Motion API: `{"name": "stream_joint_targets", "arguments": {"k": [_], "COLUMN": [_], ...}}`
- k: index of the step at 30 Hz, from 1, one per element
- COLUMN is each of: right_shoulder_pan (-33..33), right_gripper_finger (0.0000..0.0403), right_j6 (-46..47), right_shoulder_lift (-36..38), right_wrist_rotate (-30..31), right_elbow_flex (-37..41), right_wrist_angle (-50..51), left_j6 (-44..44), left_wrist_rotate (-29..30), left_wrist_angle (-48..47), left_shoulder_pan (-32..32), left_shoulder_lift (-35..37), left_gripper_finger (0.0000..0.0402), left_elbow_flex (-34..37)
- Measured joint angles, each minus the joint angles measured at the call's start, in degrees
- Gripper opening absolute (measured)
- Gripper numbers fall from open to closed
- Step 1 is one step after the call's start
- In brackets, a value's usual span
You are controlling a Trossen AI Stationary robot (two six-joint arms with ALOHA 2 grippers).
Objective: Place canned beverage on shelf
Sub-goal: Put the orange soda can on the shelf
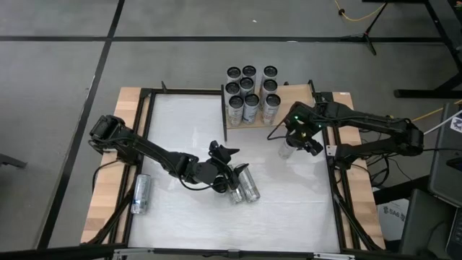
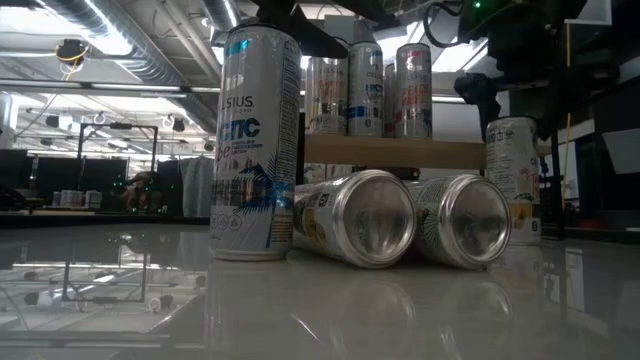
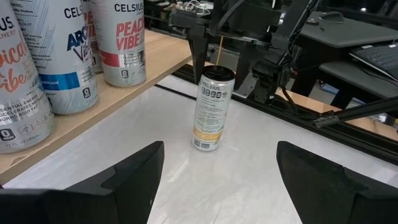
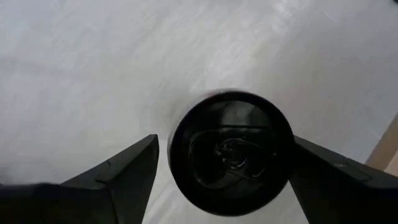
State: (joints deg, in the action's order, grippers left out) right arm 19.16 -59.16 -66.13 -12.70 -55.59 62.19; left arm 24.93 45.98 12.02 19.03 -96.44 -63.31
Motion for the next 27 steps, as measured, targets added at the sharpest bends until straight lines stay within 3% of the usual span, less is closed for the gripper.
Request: {"name": "stream_joint_targets", "arguments": {"k": [8,27], "right_shoulder_pan": [0.00,-0.02], "right_gripper_finger": [0.0321,0.0321], "right_j6": [-0.82,-0.72], "right_shoulder_lift": [-0.02,-0.02], "right_wrist_rotate": [3.10,2.68], "right_elbow_flex": [-0.02,-0.02], "right_wrist_angle": [-1.22,-2.40], "left_j6": [-0.02,-0.04], "left_wrist_rotate": [0.00,0.00], "left_wrist_angle": [-0.01,-0.01], "left_shoulder_pan": [0.00,0.00], "left_shoulder_lift": [0.00,0.00], "left_gripper_finger": [0.0306,0.0306], "left_elbow_flex": [0.01,0.02]}}
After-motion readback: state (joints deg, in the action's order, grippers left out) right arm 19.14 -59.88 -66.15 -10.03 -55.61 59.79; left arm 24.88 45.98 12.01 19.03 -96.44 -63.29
